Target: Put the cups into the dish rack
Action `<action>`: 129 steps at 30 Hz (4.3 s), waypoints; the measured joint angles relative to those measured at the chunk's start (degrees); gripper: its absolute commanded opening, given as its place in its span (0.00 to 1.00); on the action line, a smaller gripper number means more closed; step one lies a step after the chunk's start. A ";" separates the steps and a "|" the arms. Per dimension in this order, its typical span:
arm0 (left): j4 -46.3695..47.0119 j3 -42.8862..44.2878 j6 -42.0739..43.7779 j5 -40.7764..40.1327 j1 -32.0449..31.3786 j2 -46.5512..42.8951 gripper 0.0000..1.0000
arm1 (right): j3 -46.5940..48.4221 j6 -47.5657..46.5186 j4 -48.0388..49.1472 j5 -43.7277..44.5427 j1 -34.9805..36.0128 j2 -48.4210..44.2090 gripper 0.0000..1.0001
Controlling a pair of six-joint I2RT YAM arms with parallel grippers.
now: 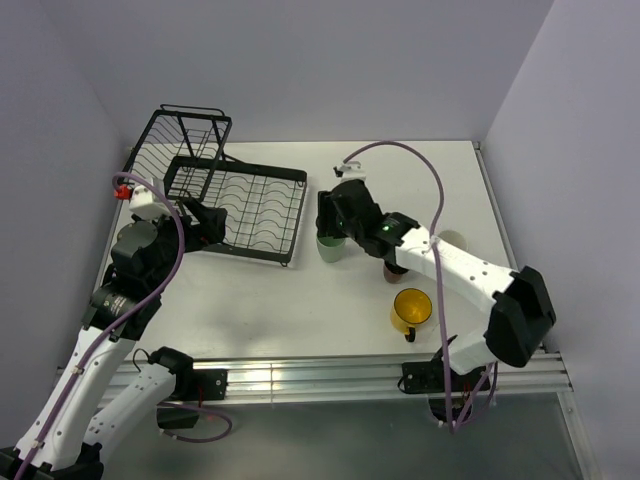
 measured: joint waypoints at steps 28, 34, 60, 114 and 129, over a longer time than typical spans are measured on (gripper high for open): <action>-0.02 -0.09 0.00 0.04 0.04 0.55 0.96 | 3.91 -0.59 -3.19 6.10 4.44 14.16 0.58; -0.02 -0.09 0.00 0.04 0.04 0.55 0.97 | 4.63 -0.61 -3.80 6.47 4.44 16.83 0.57; 0.46 -0.13 -0.09 2.99 0.09 2.29 0.99 | 6.38 -1.05 -9.20 7.28 4.07 10.97 0.00; 36.13 0.98 -23.02 37.13 -7.89 22.75 0.75 | -20.22 55.19 81.94 -53.94 -15.52 -3.89 0.00; 34.93 1.46 -23.12 37.68 -8.04 23.37 0.00 | -21.05 50.95 75.60 -51.89 -15.76 -6.86 0.42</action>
